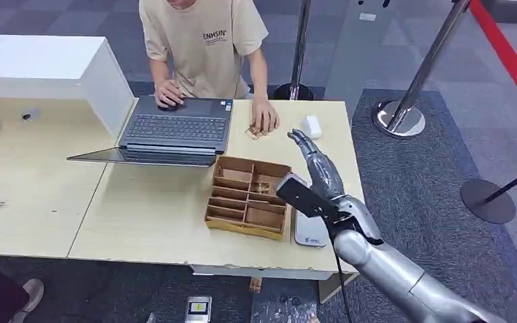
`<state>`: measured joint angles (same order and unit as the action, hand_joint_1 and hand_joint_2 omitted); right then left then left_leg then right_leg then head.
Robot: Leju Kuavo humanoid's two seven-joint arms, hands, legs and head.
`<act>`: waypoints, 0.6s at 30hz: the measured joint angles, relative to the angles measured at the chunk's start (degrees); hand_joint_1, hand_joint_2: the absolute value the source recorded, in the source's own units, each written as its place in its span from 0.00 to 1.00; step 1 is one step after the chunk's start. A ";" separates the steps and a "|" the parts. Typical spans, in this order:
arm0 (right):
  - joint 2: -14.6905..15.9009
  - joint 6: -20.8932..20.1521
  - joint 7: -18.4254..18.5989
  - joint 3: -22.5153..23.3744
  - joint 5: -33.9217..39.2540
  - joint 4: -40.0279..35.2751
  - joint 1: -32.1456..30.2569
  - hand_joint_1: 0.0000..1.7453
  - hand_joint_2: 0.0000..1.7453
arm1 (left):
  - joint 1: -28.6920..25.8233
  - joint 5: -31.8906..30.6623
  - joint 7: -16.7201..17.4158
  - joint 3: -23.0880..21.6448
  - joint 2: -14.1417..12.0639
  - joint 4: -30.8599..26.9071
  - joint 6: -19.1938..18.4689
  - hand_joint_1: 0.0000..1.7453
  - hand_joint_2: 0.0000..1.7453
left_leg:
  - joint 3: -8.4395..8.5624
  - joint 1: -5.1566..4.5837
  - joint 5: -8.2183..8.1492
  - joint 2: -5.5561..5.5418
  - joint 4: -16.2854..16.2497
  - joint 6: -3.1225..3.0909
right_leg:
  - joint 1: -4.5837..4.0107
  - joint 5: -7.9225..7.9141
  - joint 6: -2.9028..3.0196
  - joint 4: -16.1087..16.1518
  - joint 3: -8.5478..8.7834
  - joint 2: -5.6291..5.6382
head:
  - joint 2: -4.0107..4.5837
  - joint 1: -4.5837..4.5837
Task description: Pass the card to the sensor for recognition and then transmit it.
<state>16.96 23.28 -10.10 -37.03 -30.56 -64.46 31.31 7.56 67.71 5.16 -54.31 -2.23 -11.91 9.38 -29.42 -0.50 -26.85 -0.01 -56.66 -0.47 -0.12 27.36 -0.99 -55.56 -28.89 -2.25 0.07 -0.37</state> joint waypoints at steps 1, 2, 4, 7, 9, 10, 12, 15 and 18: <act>0.02 0.02 -0.11 0.00 -0.24 -0.13 -0.21 0.07 1.00 | 0.03 -0.02 0.11 0.00 0.00 0.00 0.00 0.00 0.00 | 0.00 0.00 0.00 0.00 0.00 0.00 | 0.00 0.00 0.00 0.00 0.00 0.00 | 0.00 0.00; 0.02 0.02 -0.17 -0.02 -0.48 -0.24 -0.40 0.09 1.00 | 0.05 -0.04 0.15 0.00 0.00 0.00 0.00 0.00 0.00 | 0.00 -0.01 0.00 0.00 0.00 0.00 | 0.01 0.00 0.00 0.00 0.00 0.00 | 0.00 0.00; 0.02 0.02 -0.22 -0.18 -1.27 -0.35 -0.68 0.13 1.00 | 0.07 -0.11 0.15 0.00 0.00 0.00 0.00 0.00 0.00 | 0.00 -0.01 0.00 0.00 0.00 0.00 | 0.01 0.00 0.00 0.00 0.00 0.00 | 0.00 0.00; -0.04 0.26 -0.22 -0.57 -2.31 -0.35 -1.22 0.16 1.00 | 0.08 -0.33 0.13 -0.02 0.00 0.00 0.00 0.00 0.00 | -0.01 -0.01 0.00 -0.01 0.00 0.00 | 0.01 0.00 0.00 0.00 0.00 0.00 | 0.00 0.00; -0.20 0.72 -0.22 -0.83 -2.78 -0.35 -1.59 0.19 1.00 | 0.08 -0.42 0.06 -0.02 0.00 0.00 0.00 0.00 0.00 | -0.02 -0.01 0.00 -0.01 0.00 0.00 | 0.00 0.00 0.00 0.00 -0.01 0.00 | 0.00 0.00; -0.31 1.03 -0.22 -0.98 -3.08 -0.33 -1.75 0.24 1.00 | 0.08 -0.50 0.04 -0.02 0.00 0.00 0.02 0.00 0.00 | -0.01 0.00 0.00 0.00 0.00 0.00 | 0.00 0.00 0.00 0.00 -0.01 0.00 | 0.00 0.00; -0.63 1.86 -0.24 -1.36 -3.61 -0.31 -2.17 0.30 1.00 | 0.09 -0.55 0.02 -0.04 0.00 0.00 0.02 0.00 0.00 | -0.01 0.00 0.00 -0.01 0.00 0.00 | 0.00 0.00 0.00 0.00 -0.01 0.00 | 0.00 0.00; -1.60 3.26 -0.54 -1.90 -3.47 -0.20 -2.97 0.34 1.00 | 0.10 -0.68 0.00 -0.04 0.02 0.00 0.02 0.00 0.00 | -0.01 0.01 0.00 -0.01 0.01 0.00 | 0.00 0.00 0.00 0.00 -0.01 0.00 | 0.00 0.00; -2.82 4.57 -1.27 -2.36 -2.36 0.33 -3.72 0.34 1.00 | 0.10 -0.72 -0.02 -0.07 0.04 0.00 0.02 0.00 0.00 | -0.01 0.01 0.00 -0.01 0.01 0.00 | -0.01 0.00 0.00 -0.01 -0.01 0.00 | 0.00 0.02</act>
<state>14.14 27.85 -11.37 -39.39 -32.92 -64.13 27.59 7.66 66.99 5.14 -54.38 -2.19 -11.91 9.40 -29.44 -0.49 -26.86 -0.02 -56.66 -0.46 -0.12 27.36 -0.99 -55.57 -28.90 -2.25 0.07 -0.35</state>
